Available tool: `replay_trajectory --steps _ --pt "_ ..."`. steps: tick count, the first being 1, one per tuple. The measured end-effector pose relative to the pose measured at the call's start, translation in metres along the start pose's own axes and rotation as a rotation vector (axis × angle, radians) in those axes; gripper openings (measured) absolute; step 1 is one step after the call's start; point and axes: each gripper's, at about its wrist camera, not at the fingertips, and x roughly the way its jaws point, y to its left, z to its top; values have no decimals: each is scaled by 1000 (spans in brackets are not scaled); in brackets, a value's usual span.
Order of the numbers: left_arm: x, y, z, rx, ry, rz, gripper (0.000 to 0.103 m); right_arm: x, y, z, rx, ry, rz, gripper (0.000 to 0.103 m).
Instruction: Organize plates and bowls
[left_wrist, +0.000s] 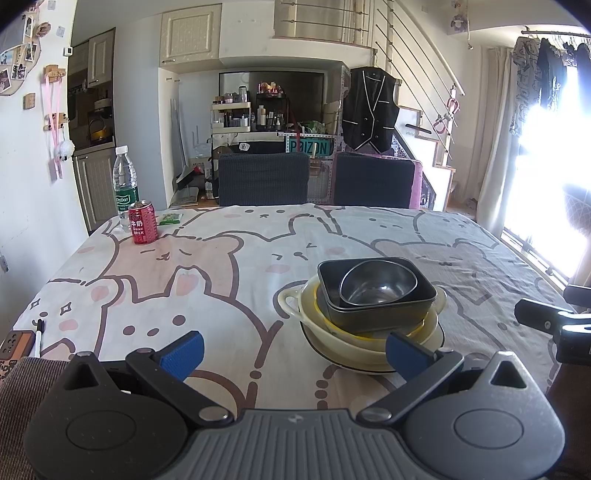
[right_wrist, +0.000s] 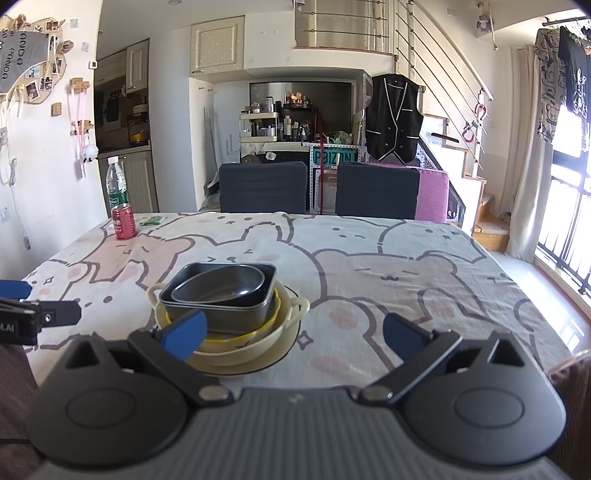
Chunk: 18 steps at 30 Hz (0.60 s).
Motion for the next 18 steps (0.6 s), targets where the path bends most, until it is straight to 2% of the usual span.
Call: replay_trajectory --steps 18 --pt "1 2 -1 5 1 5 103 0 0 0 0 1 0 103"
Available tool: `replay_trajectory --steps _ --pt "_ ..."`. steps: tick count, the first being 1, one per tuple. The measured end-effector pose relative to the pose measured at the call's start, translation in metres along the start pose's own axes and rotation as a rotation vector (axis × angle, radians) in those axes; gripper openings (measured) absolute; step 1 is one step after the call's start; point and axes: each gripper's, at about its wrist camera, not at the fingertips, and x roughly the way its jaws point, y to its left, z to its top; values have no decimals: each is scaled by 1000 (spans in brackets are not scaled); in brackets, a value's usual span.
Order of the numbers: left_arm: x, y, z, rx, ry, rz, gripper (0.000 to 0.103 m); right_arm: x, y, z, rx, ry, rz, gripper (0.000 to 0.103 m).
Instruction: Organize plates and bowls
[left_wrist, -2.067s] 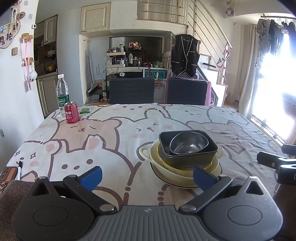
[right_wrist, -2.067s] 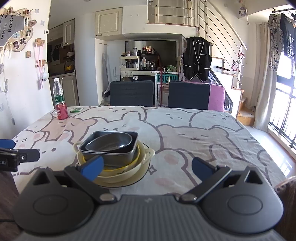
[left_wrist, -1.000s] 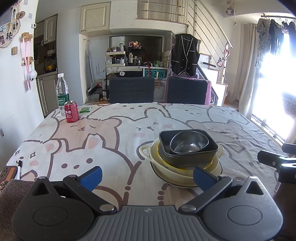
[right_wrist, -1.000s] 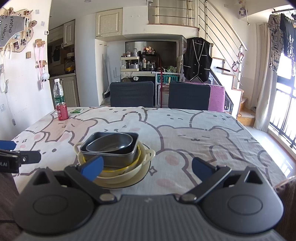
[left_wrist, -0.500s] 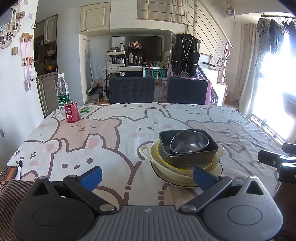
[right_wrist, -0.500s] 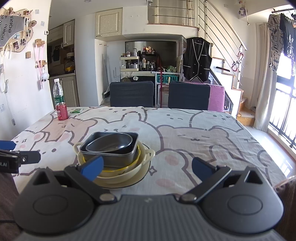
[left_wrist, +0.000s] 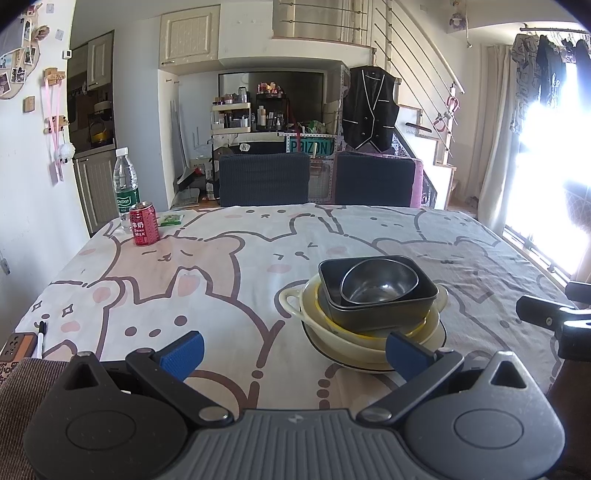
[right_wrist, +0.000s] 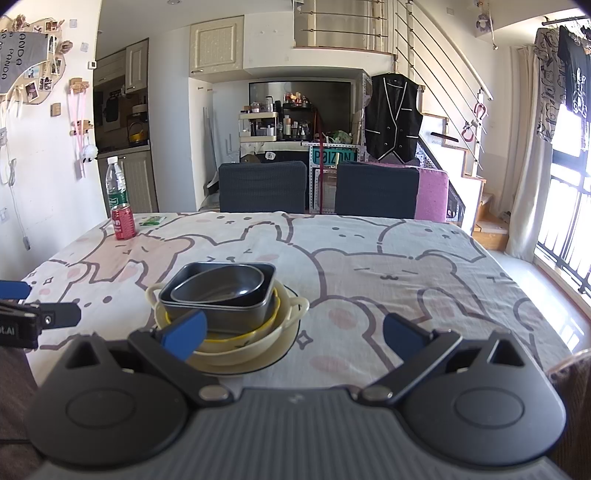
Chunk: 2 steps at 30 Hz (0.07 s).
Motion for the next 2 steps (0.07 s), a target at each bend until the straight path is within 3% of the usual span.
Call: replay_trajectory --steps 2 --pt "0 0 0 1 0 -2 103 0 0 0 0 -1 0 103"
